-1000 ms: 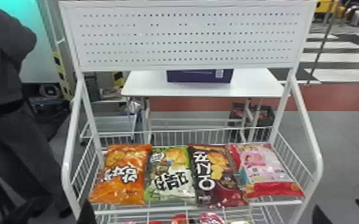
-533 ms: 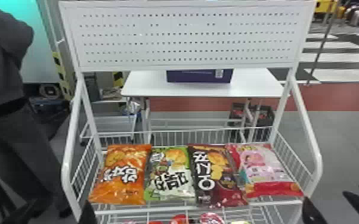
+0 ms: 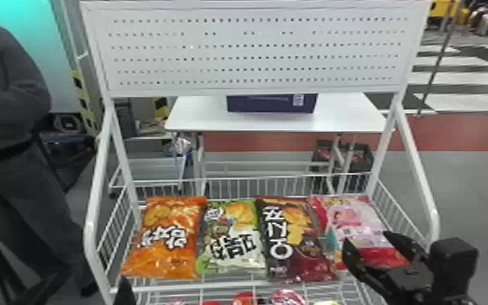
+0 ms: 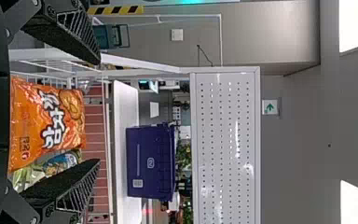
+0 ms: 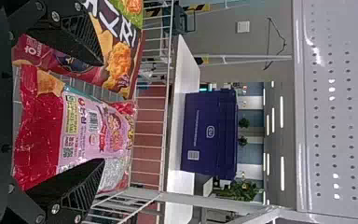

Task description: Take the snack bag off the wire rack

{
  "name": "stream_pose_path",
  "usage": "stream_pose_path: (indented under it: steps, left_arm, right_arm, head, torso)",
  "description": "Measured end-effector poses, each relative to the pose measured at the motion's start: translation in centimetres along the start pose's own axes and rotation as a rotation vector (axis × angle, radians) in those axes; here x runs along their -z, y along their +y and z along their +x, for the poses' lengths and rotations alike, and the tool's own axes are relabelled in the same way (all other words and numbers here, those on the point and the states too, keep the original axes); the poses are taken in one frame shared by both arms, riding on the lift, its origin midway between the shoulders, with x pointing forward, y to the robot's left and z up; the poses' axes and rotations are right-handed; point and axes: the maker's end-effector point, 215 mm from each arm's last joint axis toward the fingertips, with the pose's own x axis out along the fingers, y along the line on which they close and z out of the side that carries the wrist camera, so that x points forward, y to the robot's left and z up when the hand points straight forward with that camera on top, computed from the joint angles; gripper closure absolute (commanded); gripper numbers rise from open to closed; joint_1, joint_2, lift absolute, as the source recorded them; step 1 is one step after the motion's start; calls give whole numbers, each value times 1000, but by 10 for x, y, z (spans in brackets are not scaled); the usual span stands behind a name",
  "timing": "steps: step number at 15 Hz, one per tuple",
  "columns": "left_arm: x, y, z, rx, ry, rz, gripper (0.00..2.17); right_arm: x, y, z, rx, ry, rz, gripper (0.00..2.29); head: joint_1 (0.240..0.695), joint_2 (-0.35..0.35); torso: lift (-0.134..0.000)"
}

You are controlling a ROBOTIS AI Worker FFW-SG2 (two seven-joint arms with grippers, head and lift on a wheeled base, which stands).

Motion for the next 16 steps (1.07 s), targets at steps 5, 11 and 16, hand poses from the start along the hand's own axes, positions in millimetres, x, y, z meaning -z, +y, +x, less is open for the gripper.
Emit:
stream_pose_path:
  steps: [5,11,16]
  left_arm:
    - [9,2,4,1,11,3,147]
    - [13,5,7,0,12,12,147]
    - [12,6,7,1,9,16,147]
  right_arm:
    - [16,-15,51,12,47,-9,174]
    - [36,-37,71,61,99,-37,174]
    - [54,-42,73,71,154,-35,583]
  head:
    - [499,0]
    - [499,0]
    - [499,0]
  torso:
    - [0]
    - [0]
    - [0]
